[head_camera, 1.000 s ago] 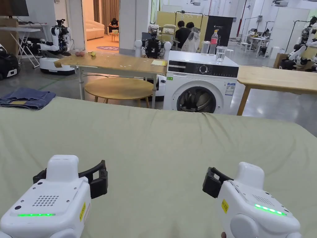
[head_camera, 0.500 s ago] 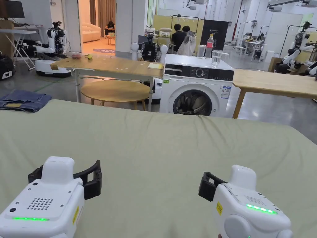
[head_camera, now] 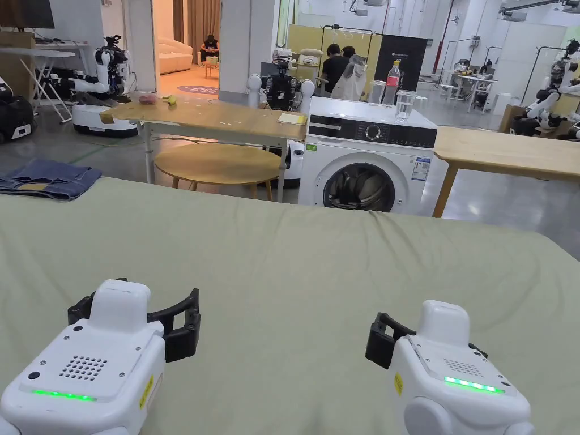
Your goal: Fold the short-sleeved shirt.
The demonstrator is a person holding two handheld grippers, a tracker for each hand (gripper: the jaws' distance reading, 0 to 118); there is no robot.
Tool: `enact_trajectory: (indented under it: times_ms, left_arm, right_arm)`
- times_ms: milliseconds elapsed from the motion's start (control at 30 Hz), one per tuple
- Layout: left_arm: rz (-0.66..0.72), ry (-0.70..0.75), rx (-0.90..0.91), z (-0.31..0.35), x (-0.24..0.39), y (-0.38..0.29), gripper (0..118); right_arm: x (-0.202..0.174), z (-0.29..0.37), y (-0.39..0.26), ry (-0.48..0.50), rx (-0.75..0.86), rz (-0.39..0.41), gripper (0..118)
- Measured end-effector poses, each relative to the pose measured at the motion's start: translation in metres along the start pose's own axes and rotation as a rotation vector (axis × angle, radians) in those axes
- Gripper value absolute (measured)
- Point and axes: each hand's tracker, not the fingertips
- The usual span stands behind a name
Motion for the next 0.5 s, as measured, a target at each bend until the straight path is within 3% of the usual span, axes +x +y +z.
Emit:
enact_trajectory:
  times_ms: [333,500]
  left_arm:
    - [-0.006,0.005,-0.024,-0.002,0.002,-0.006,88]
    - [0.001,-0.002,-0.03,-0.003,0.002,-0.008,88]
  right_arm:
    - [0.006,-0.004,-0.003,-0.032,-0.025,0.003,80]
    - [0.013,-0.003,-0.002,0.024,-0.044,-0.047,81]
